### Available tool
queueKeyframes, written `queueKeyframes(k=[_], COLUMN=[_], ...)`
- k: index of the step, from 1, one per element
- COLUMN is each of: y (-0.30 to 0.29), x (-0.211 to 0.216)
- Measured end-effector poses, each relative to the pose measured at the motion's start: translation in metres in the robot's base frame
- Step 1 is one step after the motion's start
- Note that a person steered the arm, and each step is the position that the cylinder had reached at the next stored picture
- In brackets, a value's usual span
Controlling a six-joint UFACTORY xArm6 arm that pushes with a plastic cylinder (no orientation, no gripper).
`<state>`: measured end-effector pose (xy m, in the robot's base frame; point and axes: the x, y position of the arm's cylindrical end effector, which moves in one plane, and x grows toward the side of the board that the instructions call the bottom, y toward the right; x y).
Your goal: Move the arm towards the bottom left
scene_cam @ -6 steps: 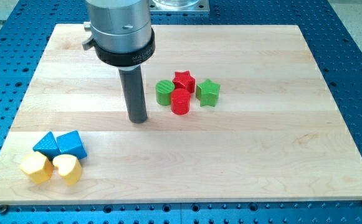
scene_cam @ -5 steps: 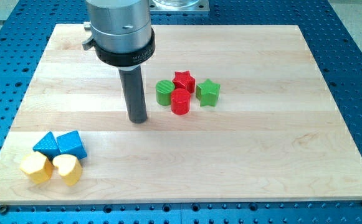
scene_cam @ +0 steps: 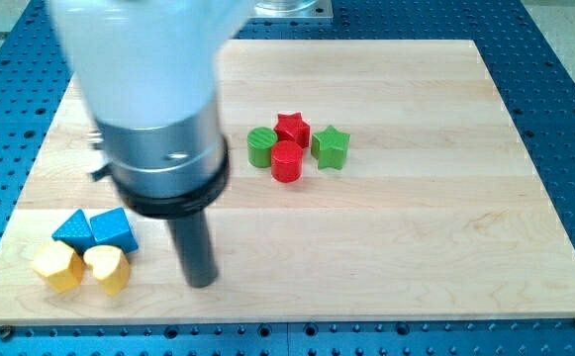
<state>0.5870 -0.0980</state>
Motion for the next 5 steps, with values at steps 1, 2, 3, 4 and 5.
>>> queueKeyframes(k=[1, 2, 3, 4, 5], y=[-0.002, -0.026, -0.033, -0.021, -0.052], x=[0.022, 0.031, -0.014, 0.028, 0.026])
